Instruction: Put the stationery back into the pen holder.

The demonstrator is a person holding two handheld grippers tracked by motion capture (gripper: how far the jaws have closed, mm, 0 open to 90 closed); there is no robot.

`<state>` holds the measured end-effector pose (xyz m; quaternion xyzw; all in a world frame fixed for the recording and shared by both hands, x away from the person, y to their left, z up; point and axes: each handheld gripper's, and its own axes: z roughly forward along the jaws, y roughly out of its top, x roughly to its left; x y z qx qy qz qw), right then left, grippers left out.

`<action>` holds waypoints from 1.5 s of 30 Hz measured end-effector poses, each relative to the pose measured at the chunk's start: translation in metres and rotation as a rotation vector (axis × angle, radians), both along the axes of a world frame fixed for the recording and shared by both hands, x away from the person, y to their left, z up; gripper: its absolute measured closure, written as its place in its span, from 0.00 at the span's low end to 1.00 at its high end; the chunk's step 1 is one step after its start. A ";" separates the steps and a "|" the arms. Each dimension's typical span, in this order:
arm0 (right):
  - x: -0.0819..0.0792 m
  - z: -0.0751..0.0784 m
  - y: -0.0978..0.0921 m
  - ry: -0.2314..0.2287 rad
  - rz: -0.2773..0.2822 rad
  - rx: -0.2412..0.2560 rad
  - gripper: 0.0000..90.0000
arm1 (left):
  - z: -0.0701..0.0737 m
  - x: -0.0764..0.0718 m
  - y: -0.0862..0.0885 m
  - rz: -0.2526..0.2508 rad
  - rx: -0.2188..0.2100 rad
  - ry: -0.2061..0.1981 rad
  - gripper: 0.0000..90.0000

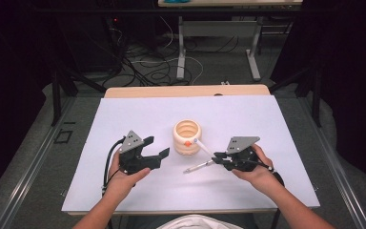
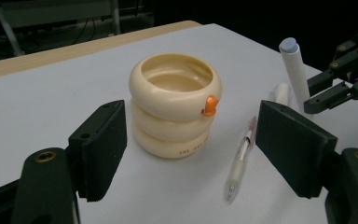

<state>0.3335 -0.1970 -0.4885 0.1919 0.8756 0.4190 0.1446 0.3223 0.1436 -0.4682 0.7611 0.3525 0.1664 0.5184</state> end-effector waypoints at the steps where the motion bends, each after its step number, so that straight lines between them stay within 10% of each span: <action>1: 0.000 0.000 0.001 -0.006 -0.007 0.004 0.88 | 0.001 0.001 -0.001 -0.001 0.003 0.003 0.28; 15: 0.000 -0.004 -0.003 -0.006 -0.093 0.084 0.88 | 0.010 0.010 -0.023 -0.044 -0.030 0.047 0.35; 24: -0.001 -0.005 -0.005 -0.007 -0.124 0.157 0.88 | 0.006 0.016 -0.029 -0.056 -0.191 0.138 0.45; 45: -0.010 -0.015 0.006 0.080 -0.144 0.293 0.88 | -0.001 0.008 -0.054 -0.093 -0.231 0.192 0.51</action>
